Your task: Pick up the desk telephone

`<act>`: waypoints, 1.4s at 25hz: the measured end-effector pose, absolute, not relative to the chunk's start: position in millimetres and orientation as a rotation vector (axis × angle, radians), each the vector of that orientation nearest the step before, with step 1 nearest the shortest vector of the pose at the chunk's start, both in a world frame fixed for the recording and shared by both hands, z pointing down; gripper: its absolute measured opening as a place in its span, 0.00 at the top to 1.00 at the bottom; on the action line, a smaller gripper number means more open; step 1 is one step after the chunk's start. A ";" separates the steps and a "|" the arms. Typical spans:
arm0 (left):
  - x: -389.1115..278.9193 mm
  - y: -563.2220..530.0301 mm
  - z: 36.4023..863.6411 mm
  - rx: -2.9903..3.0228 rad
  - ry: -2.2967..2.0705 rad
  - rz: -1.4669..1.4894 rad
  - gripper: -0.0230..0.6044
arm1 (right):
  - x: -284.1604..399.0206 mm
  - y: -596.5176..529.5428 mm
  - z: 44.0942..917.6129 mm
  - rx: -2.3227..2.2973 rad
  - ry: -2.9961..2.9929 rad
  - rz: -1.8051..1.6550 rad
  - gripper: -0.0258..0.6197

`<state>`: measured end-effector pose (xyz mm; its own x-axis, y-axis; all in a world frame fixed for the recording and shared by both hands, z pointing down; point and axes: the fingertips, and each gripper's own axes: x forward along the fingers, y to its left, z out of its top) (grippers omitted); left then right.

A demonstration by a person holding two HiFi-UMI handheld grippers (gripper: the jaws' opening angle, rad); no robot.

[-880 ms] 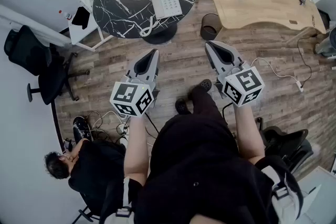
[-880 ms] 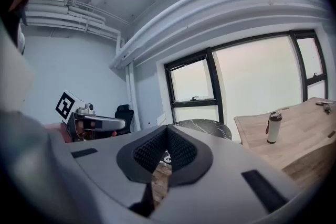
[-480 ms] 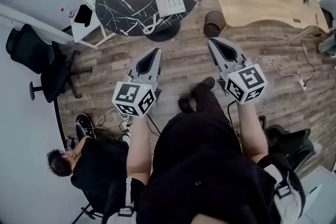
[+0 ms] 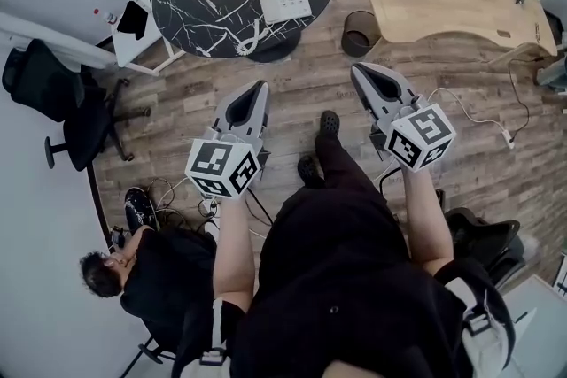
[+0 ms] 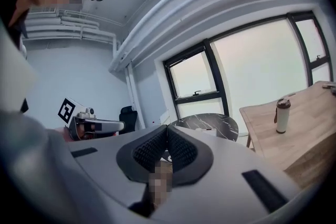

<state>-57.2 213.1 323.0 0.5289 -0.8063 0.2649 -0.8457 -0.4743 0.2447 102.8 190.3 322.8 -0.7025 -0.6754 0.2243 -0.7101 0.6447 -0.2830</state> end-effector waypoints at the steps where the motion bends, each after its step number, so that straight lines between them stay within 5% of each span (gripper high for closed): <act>1: -57.3 208.6 324.9 2.423 -1.365 0.162 0.94 | 102.1 185.2 323.2 1.149 -2.767 0.524 0.91; 35: -28.2 45.4 350.3 2.334 -1.456 0.253 0.94 | 106.6 10.9 350.0 0.997 -2.818 0.575 0.91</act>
<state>-28.2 45.4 350.3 0.4478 -0.8253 0.3441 -0.8929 -0.3930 0.2195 106.6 10.9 350.0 -0.7810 -0.5868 0.2136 -0.6236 0.7146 -0.3169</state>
